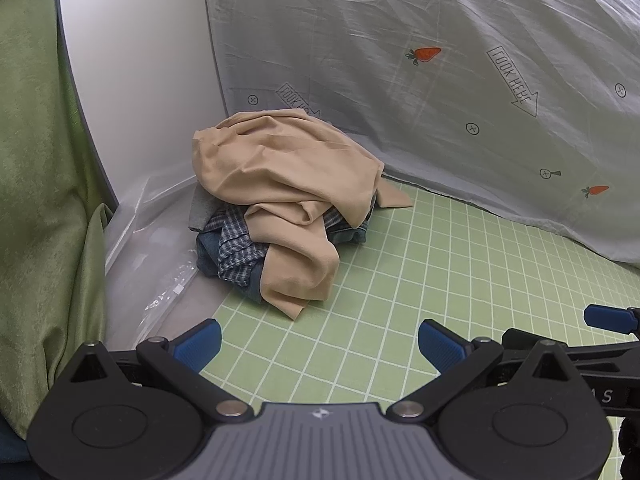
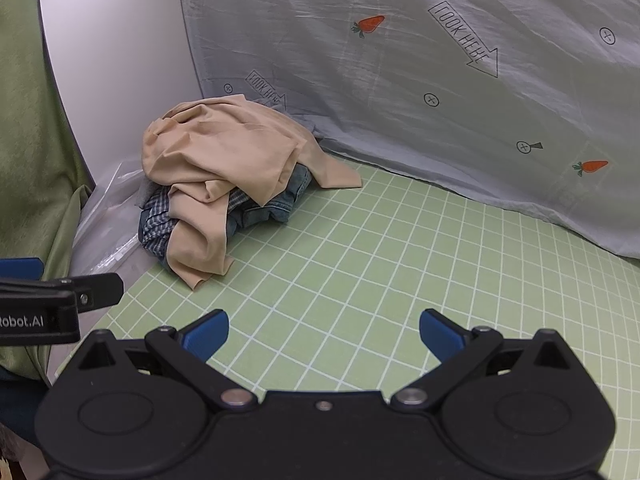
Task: Fold clothes
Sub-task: 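Move both tools toward the beige shirt on the clothes pile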
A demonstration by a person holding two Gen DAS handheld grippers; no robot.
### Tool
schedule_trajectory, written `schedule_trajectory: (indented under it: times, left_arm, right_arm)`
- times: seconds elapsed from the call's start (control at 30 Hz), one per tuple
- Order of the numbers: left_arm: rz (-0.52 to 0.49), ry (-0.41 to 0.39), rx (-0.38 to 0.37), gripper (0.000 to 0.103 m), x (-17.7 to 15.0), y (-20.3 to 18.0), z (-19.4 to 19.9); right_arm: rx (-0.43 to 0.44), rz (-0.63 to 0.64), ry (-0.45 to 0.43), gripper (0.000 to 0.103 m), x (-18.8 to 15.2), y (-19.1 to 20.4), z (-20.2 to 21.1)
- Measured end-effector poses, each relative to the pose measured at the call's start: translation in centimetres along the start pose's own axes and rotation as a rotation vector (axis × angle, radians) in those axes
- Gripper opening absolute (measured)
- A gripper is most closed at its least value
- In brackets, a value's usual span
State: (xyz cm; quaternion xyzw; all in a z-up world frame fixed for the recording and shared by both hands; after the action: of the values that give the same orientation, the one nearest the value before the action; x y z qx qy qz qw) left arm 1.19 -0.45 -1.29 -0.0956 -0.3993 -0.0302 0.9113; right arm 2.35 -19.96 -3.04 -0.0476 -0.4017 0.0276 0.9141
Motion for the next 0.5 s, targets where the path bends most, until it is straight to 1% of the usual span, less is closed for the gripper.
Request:
schedule_trajectory:
  times: [0.5]
  left_arm:
    - [0.016, 0.010, 0.009, 0.103, 0.13, 0.33, -0.44]
  right_arm:
    - [0.007, 0.000, 0.013, 0.103, 0.08, -0.05, -0.23]
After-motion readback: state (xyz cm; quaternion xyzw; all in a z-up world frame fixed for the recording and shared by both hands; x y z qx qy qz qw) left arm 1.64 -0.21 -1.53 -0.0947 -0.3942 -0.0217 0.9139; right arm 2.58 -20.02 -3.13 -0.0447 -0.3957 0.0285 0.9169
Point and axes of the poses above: each gripper's, at about its wrist camera, not at the fingertips, and z roughly against the way its jaws point, y to its left, x to its top, the point moved 1 cm from there along -z, roughly the way its jaws point, and after that the axes turned 11 degrees about -x, right-handed, at the moved point
